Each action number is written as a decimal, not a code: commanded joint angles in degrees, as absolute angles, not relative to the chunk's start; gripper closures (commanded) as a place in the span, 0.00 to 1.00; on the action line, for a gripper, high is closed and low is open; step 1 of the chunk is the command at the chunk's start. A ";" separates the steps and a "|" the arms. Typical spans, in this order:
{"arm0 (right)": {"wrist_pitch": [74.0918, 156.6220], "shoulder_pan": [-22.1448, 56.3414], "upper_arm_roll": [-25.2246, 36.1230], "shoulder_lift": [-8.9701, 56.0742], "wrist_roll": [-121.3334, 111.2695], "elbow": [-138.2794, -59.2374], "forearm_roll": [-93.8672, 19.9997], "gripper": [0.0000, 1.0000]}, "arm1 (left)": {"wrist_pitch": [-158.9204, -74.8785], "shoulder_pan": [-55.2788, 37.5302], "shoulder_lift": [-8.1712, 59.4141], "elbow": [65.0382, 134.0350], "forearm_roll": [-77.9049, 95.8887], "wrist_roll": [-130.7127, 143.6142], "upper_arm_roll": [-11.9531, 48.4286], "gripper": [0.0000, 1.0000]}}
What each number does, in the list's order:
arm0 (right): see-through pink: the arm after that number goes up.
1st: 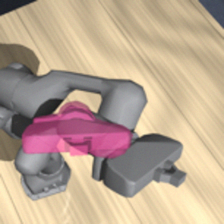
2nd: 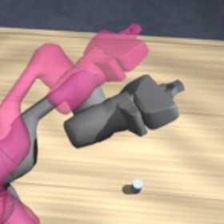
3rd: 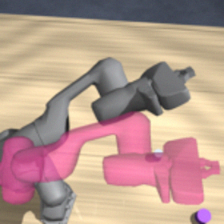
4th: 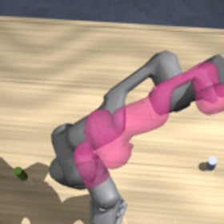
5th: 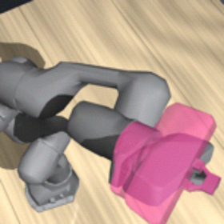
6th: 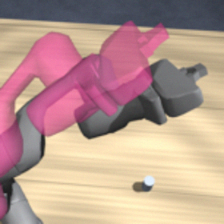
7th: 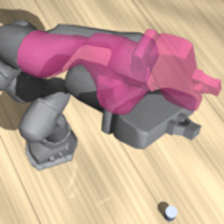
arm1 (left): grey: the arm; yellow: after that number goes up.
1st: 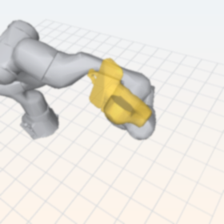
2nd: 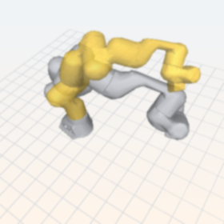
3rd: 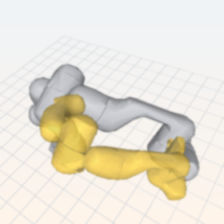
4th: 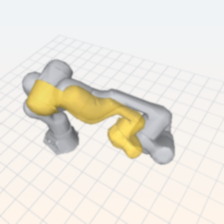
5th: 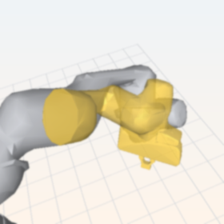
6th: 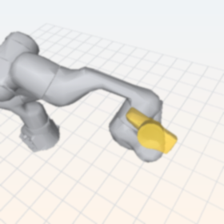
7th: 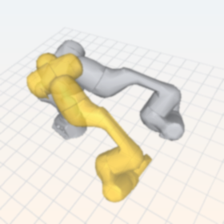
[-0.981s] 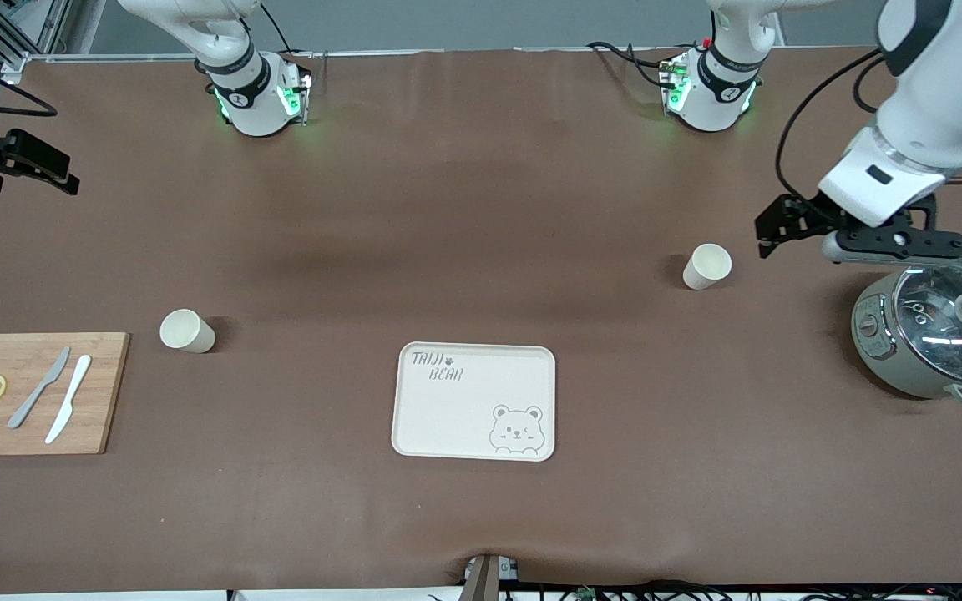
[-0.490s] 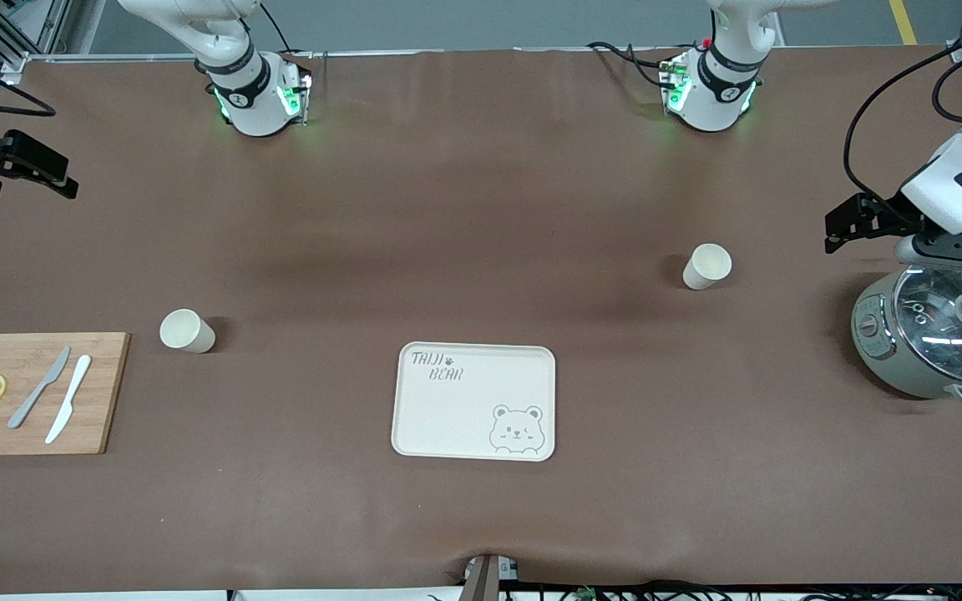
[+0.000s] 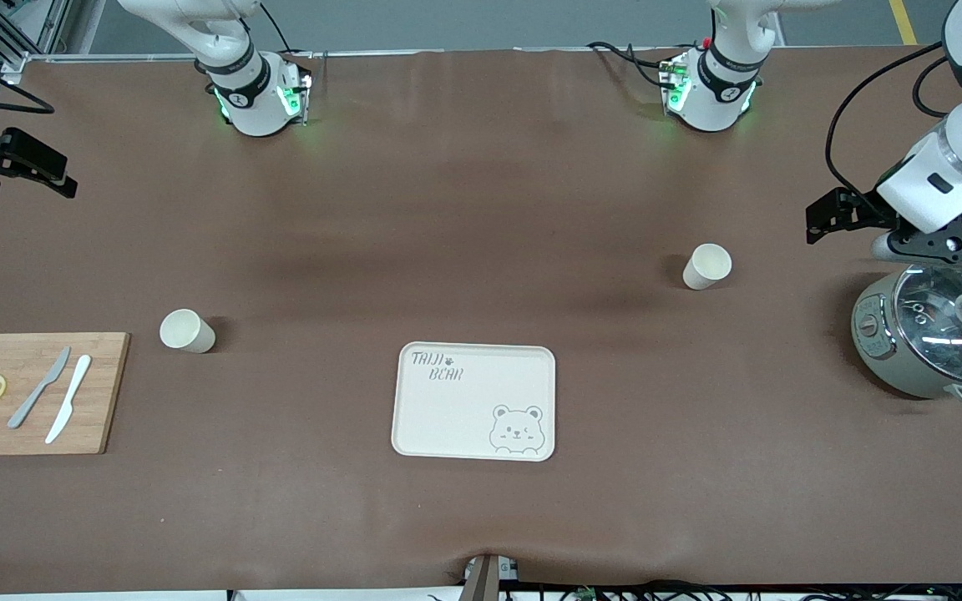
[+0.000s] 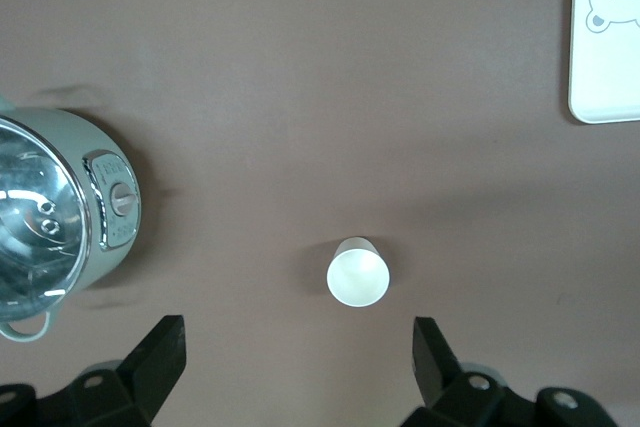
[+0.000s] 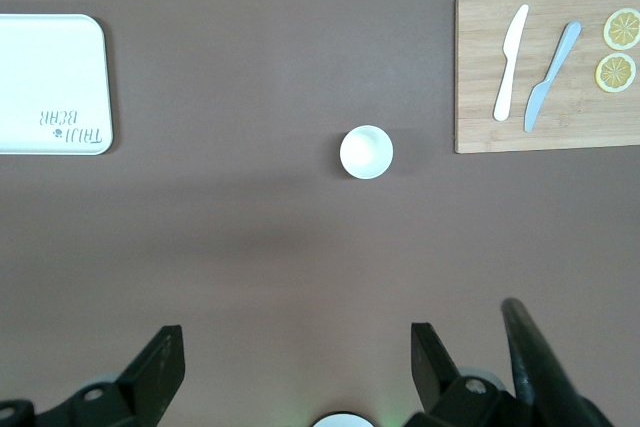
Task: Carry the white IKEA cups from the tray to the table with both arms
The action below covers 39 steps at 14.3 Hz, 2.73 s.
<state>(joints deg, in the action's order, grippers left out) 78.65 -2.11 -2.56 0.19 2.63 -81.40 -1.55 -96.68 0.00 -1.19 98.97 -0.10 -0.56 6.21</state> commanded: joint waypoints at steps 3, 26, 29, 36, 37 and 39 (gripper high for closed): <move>78.22 -1.06 -2.29 0.35 2.29 -80.24 -1.50 0.00 | -95.19 -0.26 -2.54 98.44 0.26 1.23 6.77 0.00; 79.19 3.08 2.99 0.44 0.79 -80.24 -0.79 0.00 | -96.16 -1.05 -2.02 97.47 1.85 1.14 6.06 0.00; 79.10 2.90 2.99 0.44 0.79 -80.24 -0.79 0.00 | -96.06 -1.05 -1.93 97.38 1.76 1.23 6.06 0.00; 79.28 2.81 2.99 0.44 0.70 -80.24 -0.88 0.00 | -96.06 -1.14 -1.93 97.38 1.76 1.67 6.15 0.00; 79.28 2.81 2.99 0.44 0.70 -80.24 -0.88 0.00 | -95.98 -1.06 -1.93 97.47 1.84 1.58 6.15 0.00; 79.28 2.99 2.99 0.44 0.70 -80.24 -0.79 0.00 | -95.98 -1.05 -1.93 97.56 1.85 1.67 6.15 0.00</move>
<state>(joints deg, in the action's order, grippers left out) 79.54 2.22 2.24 0.19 1.37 -81.22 -0.72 -96.68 -0.96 -1.79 97.72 1.36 1.03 6.17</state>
